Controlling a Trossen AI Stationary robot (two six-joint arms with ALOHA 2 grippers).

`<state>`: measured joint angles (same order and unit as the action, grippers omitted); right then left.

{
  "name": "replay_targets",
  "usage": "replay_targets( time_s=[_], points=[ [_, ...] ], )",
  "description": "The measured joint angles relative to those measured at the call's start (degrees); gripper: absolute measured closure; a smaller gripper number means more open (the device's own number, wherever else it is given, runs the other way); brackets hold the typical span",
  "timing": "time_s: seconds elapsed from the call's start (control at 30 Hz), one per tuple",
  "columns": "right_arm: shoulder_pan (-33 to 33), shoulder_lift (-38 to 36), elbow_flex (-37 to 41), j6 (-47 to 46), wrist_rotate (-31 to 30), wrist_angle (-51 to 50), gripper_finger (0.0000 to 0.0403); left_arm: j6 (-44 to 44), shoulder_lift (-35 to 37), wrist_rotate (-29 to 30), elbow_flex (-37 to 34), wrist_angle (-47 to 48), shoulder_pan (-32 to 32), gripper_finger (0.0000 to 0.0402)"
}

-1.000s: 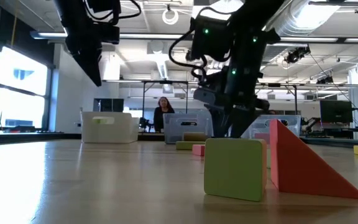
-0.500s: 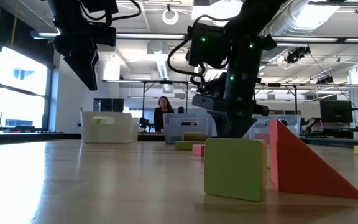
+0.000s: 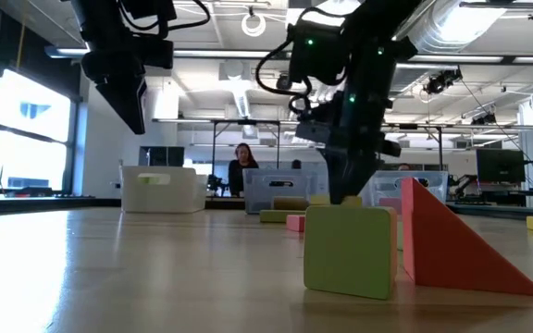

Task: Sort & place blocks by color
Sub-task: Put the yellow block into the black bin

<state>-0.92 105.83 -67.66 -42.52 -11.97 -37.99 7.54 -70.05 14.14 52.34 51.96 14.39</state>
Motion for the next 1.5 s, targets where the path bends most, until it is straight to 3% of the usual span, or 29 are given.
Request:
replay_targets(
  time_s=[0.73,1.0,1.33,1.5],
  points=[
    [-10.2,-10.0,-0.1,18.4,-1.3,9.9,0.0327,5.0,0.0,0.1,0.0,-0.6,0.0,0.0177],
    [-13.5,-9.9,-0.1,25.7,-1.8,18.4,0.0327,6.0,0.0,0.0,0.0,-3.0,0.0,0.0177],
    [-16.4,-9.3,-0.1,30.3,-10.8,25.7,0.0327,7.3,0.0,-1.5,0.0,-3.9,-0.2,0.0177],
    [-18.4,-7.0,-0.1,31.0,-10.0,27.5,0.0327,6.9,0.0,-1.9,0.0,-3.8,-2.0,0.0177]
  ],
)
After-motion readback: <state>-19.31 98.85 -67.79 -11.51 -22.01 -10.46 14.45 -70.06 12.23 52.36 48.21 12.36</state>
